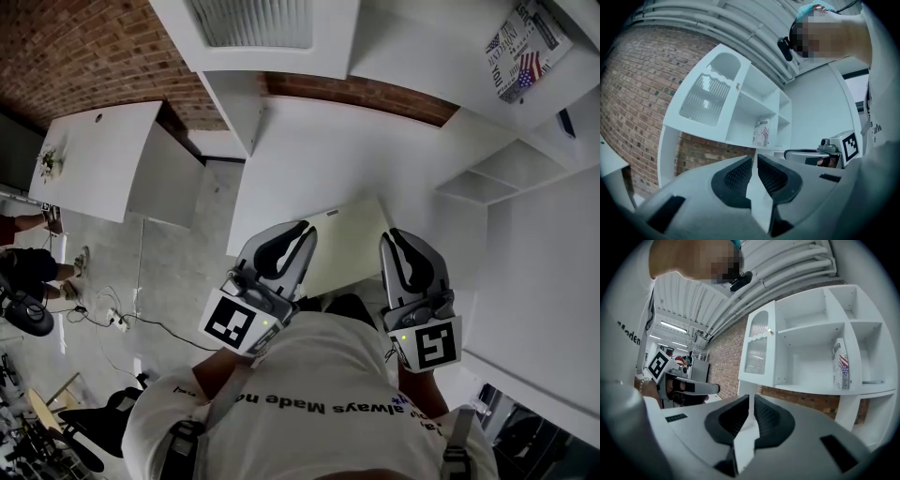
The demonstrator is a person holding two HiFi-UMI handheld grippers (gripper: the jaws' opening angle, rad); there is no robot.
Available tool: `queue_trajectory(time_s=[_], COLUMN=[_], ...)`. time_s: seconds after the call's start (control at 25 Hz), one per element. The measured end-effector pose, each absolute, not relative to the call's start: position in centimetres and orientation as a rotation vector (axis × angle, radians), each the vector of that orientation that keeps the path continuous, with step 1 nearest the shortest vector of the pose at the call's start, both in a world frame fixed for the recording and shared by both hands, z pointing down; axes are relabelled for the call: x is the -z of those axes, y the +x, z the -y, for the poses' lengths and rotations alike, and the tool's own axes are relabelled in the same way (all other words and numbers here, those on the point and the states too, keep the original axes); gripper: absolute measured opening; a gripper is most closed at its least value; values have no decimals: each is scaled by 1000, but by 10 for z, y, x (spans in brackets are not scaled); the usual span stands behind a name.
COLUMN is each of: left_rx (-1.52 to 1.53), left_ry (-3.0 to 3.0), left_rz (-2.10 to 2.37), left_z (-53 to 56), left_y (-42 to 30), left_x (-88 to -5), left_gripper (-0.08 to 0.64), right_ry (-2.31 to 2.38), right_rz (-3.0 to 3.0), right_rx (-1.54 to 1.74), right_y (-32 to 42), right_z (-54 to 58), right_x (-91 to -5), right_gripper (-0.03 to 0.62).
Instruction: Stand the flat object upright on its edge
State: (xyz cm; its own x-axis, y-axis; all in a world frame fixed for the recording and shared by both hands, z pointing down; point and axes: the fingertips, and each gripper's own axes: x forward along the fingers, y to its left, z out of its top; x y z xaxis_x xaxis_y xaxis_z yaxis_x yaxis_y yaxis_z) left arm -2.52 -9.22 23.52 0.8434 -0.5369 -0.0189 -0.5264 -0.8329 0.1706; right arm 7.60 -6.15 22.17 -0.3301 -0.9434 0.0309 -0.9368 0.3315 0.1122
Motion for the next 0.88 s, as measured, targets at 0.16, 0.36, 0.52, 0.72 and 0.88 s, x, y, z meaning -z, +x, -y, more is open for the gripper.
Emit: queue_trajectory(time_s=[0.16,0.36,0.52,0.72,0.88], left_rx=[91,99,86,34,-7], left_ry=[2854,2848,2819,2712,2586], left_rz=[839,871,883,827,812], left_z=[100,108,114,105,94], left_y=[-14,-9,-7,-1,-6], left_x=[-239,-238,-248,-290,-332], left_gripper=[41,41,41,95,135], right_ry=[1747,1716,1686,1618,1530], right_rz=[2500,2500,2487,2477,2478], right_rx=[145,137,134,122,72], right_y=[84,95,104,108,103], right_z=[71,75,77,77,71], right_x=[-218,-221,-230,-256,-289], right_gripper=[35,35,37,38,72])
